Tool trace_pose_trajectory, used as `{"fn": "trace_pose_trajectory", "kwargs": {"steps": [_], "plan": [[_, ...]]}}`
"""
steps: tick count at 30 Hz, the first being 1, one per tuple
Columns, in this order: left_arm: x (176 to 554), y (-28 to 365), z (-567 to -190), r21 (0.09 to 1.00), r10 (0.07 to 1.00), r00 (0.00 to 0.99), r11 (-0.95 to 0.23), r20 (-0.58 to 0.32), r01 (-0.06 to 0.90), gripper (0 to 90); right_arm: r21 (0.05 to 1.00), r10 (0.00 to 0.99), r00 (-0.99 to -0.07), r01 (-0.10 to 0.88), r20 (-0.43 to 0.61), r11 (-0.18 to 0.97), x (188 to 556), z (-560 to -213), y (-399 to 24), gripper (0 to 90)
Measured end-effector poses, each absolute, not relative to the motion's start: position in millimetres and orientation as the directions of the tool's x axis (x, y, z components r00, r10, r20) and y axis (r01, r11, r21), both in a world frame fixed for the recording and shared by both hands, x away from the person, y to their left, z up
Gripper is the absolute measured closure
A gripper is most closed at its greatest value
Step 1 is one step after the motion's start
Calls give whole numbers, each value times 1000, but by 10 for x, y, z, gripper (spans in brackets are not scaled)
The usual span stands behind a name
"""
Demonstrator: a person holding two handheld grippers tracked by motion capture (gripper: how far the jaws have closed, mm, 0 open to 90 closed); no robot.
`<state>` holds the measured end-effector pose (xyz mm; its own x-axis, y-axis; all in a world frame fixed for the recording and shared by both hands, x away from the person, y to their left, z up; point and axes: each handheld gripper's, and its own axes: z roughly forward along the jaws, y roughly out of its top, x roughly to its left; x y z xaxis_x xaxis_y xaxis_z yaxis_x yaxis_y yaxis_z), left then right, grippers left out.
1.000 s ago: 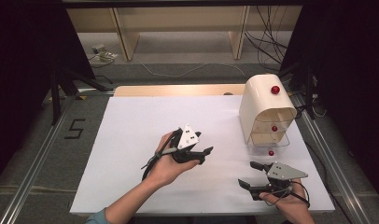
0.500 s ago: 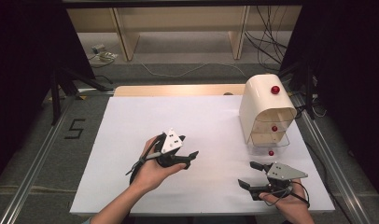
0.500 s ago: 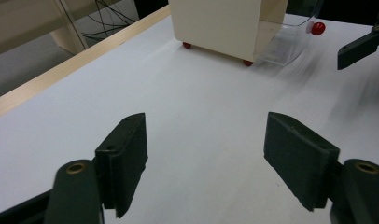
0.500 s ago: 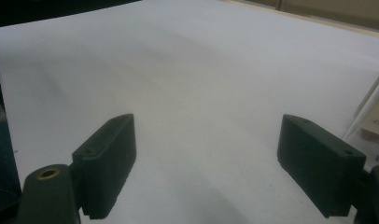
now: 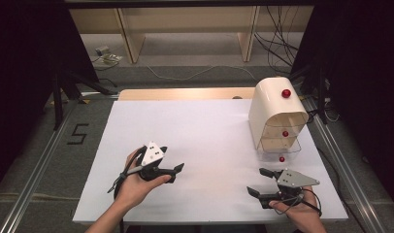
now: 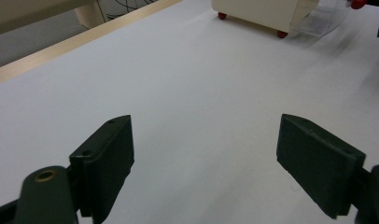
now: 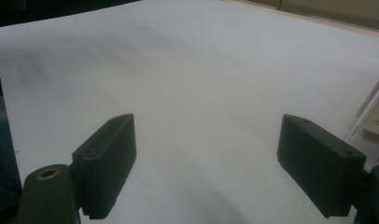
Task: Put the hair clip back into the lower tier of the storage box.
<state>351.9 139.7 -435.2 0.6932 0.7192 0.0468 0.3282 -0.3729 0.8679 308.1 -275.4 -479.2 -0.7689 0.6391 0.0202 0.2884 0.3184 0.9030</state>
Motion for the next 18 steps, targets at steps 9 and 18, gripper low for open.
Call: {"fn": "trace_pose_trajectory", "kwargs": {"steps": [9, 18], "plan": [[3392, 1687, -4487, 875, 741, 670, -356, 50, 328, 173, 904, 636, -771, 282, 14, 321, 3086, -4794, -2753, 201], [3279, 1900, -4607, 877, 771, 636, -329, 34, 351, 174, 902, 637, -770, 287, 18, 322, 3081, -4792, -2756, 200]]}}
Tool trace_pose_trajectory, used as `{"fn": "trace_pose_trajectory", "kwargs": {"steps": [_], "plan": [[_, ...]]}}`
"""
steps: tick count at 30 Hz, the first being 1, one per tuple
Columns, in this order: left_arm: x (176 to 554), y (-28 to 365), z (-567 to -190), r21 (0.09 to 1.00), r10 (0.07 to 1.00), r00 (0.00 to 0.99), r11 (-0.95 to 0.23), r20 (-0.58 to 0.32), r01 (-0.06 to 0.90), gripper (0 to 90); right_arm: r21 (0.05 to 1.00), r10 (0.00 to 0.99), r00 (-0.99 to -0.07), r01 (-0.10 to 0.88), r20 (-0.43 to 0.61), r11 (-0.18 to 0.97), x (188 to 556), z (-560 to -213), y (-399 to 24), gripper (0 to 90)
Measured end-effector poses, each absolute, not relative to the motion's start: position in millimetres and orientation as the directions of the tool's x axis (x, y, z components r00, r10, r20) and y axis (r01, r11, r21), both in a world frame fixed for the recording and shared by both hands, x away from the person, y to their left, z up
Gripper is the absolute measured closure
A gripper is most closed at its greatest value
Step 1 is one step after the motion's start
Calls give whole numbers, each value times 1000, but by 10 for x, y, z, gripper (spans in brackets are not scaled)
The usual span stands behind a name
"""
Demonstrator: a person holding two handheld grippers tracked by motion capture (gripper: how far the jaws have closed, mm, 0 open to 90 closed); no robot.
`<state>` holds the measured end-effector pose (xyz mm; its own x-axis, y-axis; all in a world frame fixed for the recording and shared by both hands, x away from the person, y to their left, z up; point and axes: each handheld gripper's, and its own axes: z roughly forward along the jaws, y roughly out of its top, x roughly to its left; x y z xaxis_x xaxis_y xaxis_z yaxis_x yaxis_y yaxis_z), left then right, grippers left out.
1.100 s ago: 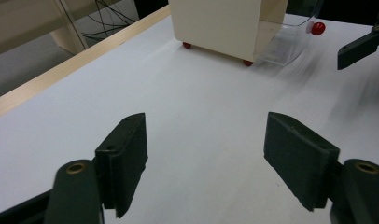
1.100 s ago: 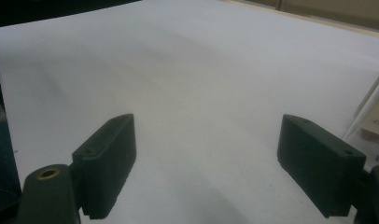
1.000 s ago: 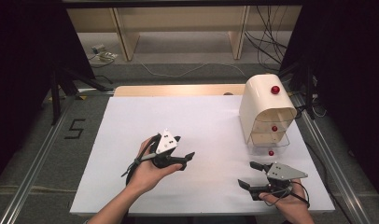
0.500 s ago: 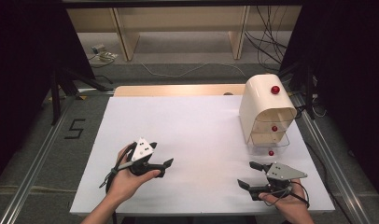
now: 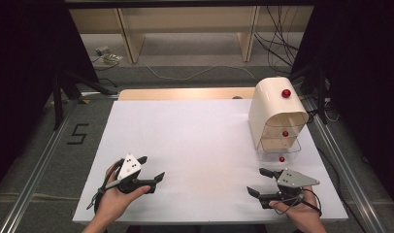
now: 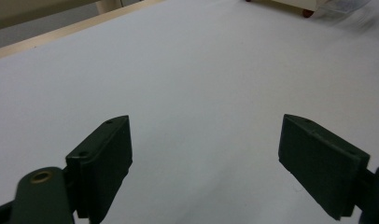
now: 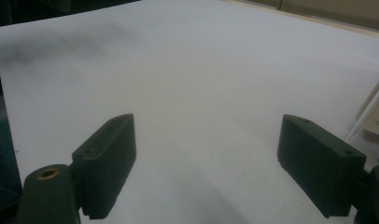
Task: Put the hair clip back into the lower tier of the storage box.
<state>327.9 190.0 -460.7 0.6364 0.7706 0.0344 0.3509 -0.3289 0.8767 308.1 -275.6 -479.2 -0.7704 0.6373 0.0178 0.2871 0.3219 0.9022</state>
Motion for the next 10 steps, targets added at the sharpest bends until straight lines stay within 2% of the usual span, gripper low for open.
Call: {"fn": "trace_pose_trajectory", "kwargs": {"steps": [10], "plan": [[3257, 1898, -4669, 870, 775, 632, -329, 26, 368, 175, 903, 637, -771, 286, 19, 320, 3083, -4793, -2763, 200]]}}
